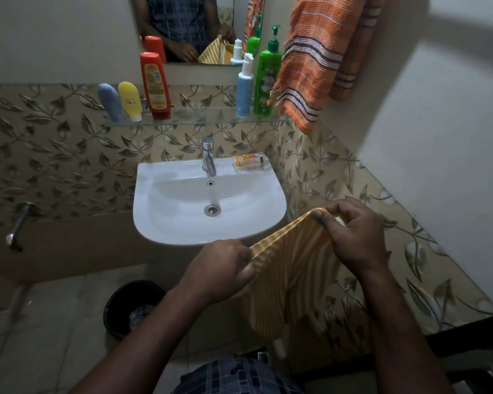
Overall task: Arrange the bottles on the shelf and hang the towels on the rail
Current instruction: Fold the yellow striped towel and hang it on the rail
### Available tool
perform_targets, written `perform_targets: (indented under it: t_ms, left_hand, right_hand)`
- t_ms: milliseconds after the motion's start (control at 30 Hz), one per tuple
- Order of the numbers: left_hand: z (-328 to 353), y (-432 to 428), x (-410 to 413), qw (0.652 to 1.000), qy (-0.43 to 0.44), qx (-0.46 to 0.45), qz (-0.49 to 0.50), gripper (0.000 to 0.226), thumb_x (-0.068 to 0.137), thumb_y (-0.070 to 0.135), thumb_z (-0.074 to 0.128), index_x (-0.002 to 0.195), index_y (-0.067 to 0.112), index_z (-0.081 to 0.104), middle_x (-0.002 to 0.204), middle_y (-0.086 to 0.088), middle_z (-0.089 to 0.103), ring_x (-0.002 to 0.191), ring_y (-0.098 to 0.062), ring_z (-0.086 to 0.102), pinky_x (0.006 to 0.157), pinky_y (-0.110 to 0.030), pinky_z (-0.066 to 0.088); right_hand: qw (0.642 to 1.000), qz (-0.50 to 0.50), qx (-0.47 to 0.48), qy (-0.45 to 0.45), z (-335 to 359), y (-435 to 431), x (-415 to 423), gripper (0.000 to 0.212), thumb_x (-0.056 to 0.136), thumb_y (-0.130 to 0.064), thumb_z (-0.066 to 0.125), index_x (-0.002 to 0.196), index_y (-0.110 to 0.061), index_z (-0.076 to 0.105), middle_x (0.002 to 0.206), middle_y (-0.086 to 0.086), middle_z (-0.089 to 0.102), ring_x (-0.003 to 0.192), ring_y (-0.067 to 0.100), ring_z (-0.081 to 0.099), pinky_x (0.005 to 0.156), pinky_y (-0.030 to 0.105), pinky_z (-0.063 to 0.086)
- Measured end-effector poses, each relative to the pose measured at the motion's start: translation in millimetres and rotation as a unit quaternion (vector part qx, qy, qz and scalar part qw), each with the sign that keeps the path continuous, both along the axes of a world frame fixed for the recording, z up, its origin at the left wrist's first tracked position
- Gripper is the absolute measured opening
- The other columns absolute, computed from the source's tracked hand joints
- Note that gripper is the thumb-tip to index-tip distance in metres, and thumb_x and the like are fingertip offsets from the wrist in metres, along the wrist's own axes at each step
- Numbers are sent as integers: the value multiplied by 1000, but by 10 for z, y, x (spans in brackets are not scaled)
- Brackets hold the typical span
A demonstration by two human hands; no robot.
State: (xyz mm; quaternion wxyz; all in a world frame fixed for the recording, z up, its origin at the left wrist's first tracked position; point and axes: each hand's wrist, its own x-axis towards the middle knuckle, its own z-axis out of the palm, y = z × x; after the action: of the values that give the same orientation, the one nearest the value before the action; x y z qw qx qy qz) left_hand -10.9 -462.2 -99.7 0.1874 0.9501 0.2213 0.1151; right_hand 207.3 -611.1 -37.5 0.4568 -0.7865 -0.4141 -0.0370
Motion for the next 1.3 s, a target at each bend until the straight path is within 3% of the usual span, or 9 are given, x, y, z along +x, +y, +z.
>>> perform_targets:
  t_ms: [200,533,700,767,867,1000,1100,1200,1300]
  left_hand:
    - [-206,79,-50,998,-38,-8,42,41,92,43,47,72,15,70,75,3,59,67,-16,58,62,-39,48]
    - [-569,197,-311,999,-31,22,26,55,88,73,50,79,26,77,84,12,63,77,-10,63,67,-29,49]
    - [-686,289,-468,999,-6,38,25,66,87,84,46,96,26,78,89,8,65,80,-16,65,69,-36,55]
    - [-740,299,-530,999,-20,38,28,59,89,78,49,105,29,77,92,9,67,82,-16,67,67,-35,56]
    - [-763,311,-561,992,-112,26,60,39,91,52,54,99,25,81,96,8,72,83,-17,72,66,-30,56]
    - [-629,350,-542,957,-244,-88,129,31,90,44,69,86,18,83,86,8,74,77,-7,69,70,-27,53]
    - [-541,392,-540,899,-315,-222,209,12,86,23,86,82,13,82,85,4,78,82,-9,73,75,-22,56]
    - [-453,396,-525,841,-359,-326,241,9,84,11,86,79,16,81,85,2,81,83,-8,75,77,-21,57]
    - [-407,431,-554,827,-365,-356,236,11,84,10,85,76,16,80,81,1,80,75,-7,74,72,-19,57]
  right_hand:
    - [999,-32,15,-7,-55,46,31,17,89,-30,82,86,-14,78,89,-4,72,87,16,68,80,34,54]
    - [992,-106,42,63,-207,229,63,18,89,-33,82,79,-22,71,90,-3,73,93,21,70,86,35,53]
    - [984,-145,50,95,-223,214,106,19,90,-39,79,84,-21,75,96,1,77,101,22,71,92,38,55]
    - [983,-155,48,89,-212,211,122,22,91,-39,79,85,-18,76,95,2,77,100,23,71,90,37,55]
    - [981,-167,38,90,-216,223,122,22,91,-37,79,87,-16,77,94,-2,74,102,23,71,91,36,53]
    - [976,-193,23,94,-267,218,119,27,92,-38,78,88,-11,77,111,7,78,110,26,70,92,33,49]
    - [976,-200,15,83,-320,215,127,29,92,-39,78,89,-10,77,114,10,79,114,28,70,95,36,51]
    - [976,-200,14,81,-338,214,113,26,92,-38,78,90,-12,78,116,10,79,115,28,71,99,40,53]
    - [976,-203,3,73,-353,238,76,26,92,-37,78,91,-12,78,113,10,79,113,29,71,93,36,50]
